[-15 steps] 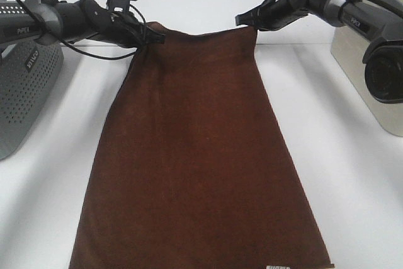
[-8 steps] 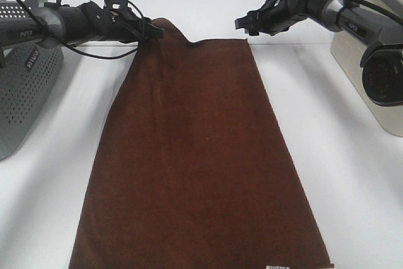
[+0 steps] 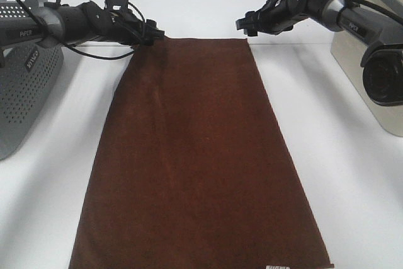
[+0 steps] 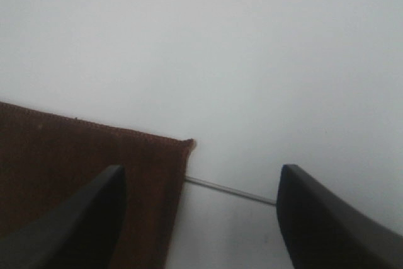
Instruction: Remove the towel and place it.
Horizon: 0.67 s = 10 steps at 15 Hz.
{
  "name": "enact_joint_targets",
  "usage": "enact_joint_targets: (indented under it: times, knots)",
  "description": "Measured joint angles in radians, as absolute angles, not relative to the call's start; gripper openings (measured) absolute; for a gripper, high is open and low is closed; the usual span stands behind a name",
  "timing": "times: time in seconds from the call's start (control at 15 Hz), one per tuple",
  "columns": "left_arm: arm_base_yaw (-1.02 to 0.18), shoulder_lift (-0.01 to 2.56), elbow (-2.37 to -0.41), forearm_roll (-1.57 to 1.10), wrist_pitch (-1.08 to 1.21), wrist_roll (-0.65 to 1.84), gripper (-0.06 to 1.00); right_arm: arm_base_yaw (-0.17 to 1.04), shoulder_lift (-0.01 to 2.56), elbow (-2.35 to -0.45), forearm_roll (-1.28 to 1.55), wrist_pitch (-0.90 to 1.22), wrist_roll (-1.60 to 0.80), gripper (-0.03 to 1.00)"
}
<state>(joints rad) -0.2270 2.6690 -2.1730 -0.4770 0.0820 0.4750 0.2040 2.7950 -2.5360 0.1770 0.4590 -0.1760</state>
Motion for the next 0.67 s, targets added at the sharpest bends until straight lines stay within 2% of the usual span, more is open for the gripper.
enact_joint_targets:
  times: [0.27,0.67]
  knots:
    - [-0.182,2.651,-2.187,-0.477,0.082,0.452,0.66,0.17,2.782,-2.536,0.178,0.54,-0.176,0.67]
    - [-0.179,2.673,-2.192,-0.477,0.064,0.452,0.66,0.162,2.774,-2.536,0.178,0.578,-0.176,0.67]
